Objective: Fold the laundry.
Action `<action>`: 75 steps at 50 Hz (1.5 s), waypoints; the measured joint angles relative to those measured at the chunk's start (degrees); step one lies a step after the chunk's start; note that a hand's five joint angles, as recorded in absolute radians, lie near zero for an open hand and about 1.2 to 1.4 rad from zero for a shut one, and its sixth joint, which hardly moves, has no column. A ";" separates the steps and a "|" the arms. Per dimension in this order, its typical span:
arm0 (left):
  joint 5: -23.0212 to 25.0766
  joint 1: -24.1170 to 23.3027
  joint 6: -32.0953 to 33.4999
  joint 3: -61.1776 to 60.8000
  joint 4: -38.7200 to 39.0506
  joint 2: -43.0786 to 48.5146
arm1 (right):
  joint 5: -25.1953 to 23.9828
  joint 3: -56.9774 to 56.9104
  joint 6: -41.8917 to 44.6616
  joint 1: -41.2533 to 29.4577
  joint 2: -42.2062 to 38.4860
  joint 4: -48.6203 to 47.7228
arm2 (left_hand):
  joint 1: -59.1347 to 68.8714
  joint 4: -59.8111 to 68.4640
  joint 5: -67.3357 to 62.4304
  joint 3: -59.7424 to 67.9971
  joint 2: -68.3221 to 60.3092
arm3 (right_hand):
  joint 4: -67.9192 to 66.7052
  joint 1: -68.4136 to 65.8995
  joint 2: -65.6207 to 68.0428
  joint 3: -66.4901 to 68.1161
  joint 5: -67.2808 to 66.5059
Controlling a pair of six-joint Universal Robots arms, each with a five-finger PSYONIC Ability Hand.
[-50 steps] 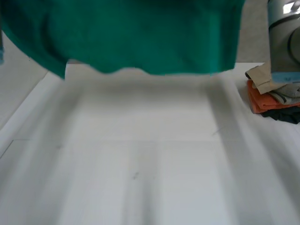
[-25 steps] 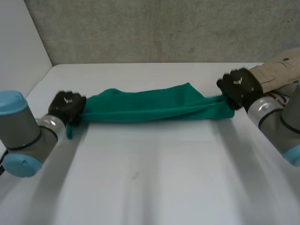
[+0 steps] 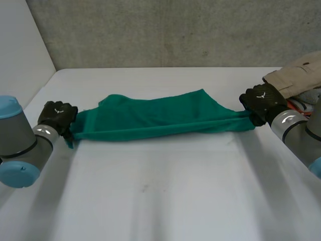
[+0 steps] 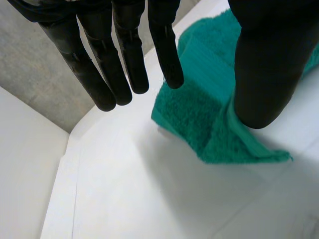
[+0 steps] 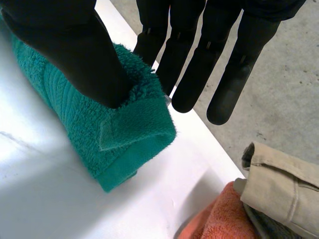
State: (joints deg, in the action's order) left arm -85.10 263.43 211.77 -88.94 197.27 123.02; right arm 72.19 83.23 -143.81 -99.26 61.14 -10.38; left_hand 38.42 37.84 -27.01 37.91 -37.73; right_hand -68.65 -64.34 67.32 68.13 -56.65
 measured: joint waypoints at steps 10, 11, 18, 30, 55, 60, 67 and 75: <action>1.16 1.45 4.52 -1.45 -5.09 -2.65 | 0.44 -0.81 0.63 0.43 0.02 2.23 | 28.13 28.60 -28.50 28.22 -28.87 | 0.00 0.00 0.00 0.00 0.00; 1.60 1.47 4.97 -1.80 -6.50 -3.76 | 0.40 -0.90 0.99 0.43 0.21 3.05 | 28.13 29.77 -29.23 29.08 -29.89 | 0.00 0.00 0.00 0.00 0.00; 0.97 0.41 7.82 -3.40 -21.37 -15.48 | 0.54 -2.67 9.10 1.86 5.40 14.35 | 28.13 30.58 -29.38 30.01 -30.62 | 0.00 0.00 0.00 0.00 0.00; -3.32 -2.21 10.30 -2.92 -43.11 -33.00 | 0.31 -3.45 24.79 4.83 15.92 34.66 | 28.13 30.60 -29.38 30.02 -30.63 | 0.00 0.00 0.00 0.00 0.00; -5.80 -4.74 2.66 45.69 -13.37 -8.33 | 13.15 -38.79 5.78 -5.79 -3.88 7.05 | 28.13 30.80 -29.38 30.20 -30.77 | 0.00 0.00 0.00 0.00 -0.01; -6.40 -4.35 -4.65 51.06 -2.07 -11.12 | 12.78 -39.56 -0.35 -4.99 -1.00 -8.86 | 28.13 30.80 -29.38 30.20 -30.79 | 0.00 0.00 0.00 0.00 0.00; -7.11 -3.82 -7.83 48.48 -2.33 -11.32 | 9.13 -33.91 -2.28 -4.54 0.81 -17.99 | 28.13 30.81 -29.38 30.20 -30.82 | -0.01 0.00 0.00 0.00 0.00; -6.85 -2.83 -7.52 35.44 -4.55 -9.59 | 5.99 -29.46 -1.99 -4.77 -2.61 -15.07 | 28.13 30.83 -29.38 30.25 -30.89 | -0.02 0.00 0.00 0.00 0.00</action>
State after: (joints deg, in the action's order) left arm -91.95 260.61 204.24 -53.50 192.72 113.42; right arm 78.18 53.77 -145.80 -104.04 58.54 -25.45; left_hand 66.55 68.67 -56.40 68.16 -68.63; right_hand -68.67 -64.34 67.32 68.13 -56.65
